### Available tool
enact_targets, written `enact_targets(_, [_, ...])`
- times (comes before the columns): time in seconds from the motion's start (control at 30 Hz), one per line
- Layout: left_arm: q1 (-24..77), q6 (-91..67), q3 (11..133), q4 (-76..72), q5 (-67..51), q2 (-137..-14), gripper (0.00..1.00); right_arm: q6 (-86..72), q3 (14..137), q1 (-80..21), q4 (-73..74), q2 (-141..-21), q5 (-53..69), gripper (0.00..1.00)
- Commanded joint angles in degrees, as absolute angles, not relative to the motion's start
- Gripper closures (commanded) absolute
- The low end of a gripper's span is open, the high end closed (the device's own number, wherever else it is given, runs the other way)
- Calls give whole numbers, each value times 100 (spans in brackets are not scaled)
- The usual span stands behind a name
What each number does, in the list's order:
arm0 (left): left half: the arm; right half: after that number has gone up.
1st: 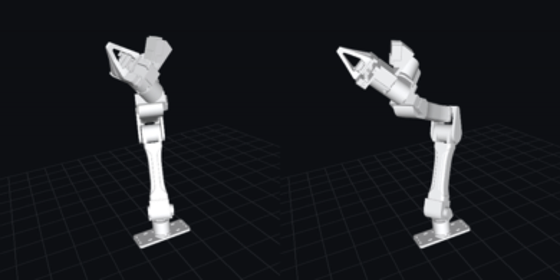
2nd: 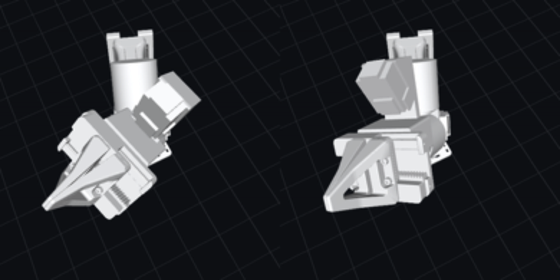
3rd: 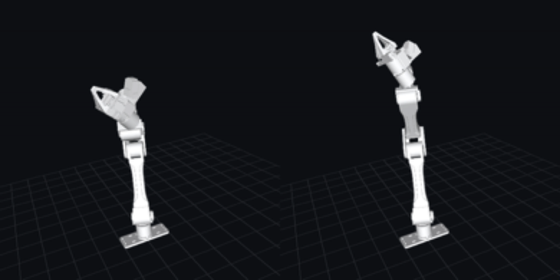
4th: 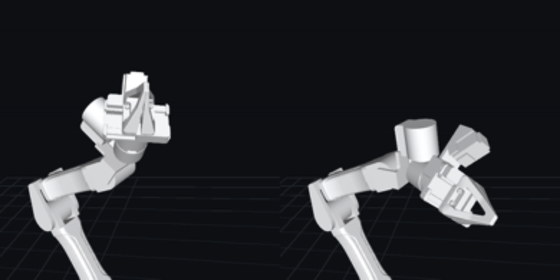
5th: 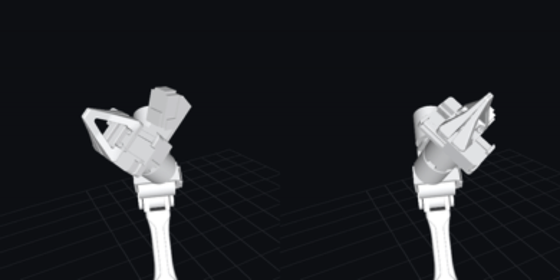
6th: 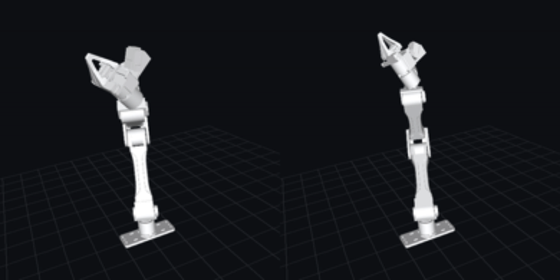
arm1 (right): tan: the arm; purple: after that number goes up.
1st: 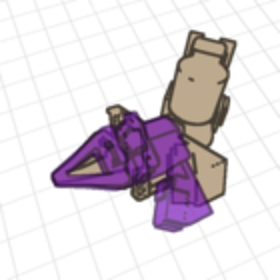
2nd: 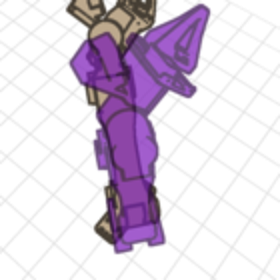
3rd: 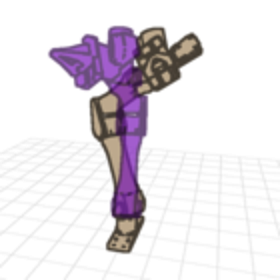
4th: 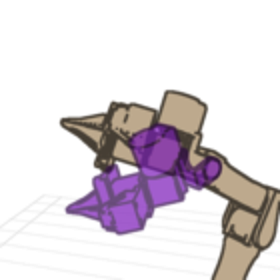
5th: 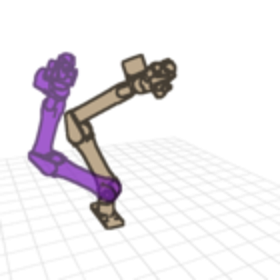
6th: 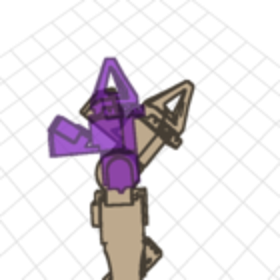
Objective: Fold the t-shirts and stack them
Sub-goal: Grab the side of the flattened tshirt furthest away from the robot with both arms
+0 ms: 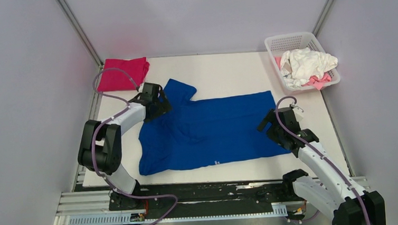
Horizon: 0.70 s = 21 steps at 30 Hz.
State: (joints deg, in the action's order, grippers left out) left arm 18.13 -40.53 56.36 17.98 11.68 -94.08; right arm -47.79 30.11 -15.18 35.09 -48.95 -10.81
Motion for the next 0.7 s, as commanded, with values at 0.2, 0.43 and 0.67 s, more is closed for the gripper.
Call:
enact_targets(0.2, [1539,-3757,6789,1574,627,-9598,0,-4587,3517,-1378,2945,-5276,-1570,0])
enact_targets(0.43, [1538,-3126,8438,2097,221,-10746,0,-4404,3925,-1250,2622,-5964,-1538,0])
enact_targets(0.67, [1538,-2391,10833,3413,825,-12654,0,-4169,4218,-1138,2467,-6520,-1582,0])
